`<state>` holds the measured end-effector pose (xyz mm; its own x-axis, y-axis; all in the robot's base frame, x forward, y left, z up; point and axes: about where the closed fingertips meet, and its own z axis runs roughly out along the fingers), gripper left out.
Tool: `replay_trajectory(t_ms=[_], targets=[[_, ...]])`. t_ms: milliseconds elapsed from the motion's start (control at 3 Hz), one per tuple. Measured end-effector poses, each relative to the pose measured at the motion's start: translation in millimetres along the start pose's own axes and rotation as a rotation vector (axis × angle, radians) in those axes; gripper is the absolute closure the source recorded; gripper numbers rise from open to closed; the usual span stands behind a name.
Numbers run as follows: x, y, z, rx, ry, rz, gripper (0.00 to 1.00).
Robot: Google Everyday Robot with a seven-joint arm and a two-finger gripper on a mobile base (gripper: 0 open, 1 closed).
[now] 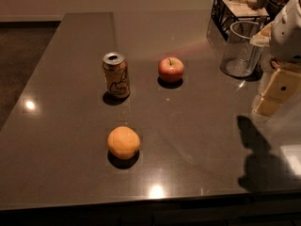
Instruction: Pick orange can
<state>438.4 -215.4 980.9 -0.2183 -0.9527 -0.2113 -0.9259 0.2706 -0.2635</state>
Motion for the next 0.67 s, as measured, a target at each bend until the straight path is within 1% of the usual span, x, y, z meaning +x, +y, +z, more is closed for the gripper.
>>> replay_trajectory(t_ms=[333, 667], targets=[[-2.4, -0.6, 1.8, 0.001, -0.005, 0.003, 0.00], [-12.7, -2.8, 10.0, 0.002, -0.024, 0.015, 0.00]])
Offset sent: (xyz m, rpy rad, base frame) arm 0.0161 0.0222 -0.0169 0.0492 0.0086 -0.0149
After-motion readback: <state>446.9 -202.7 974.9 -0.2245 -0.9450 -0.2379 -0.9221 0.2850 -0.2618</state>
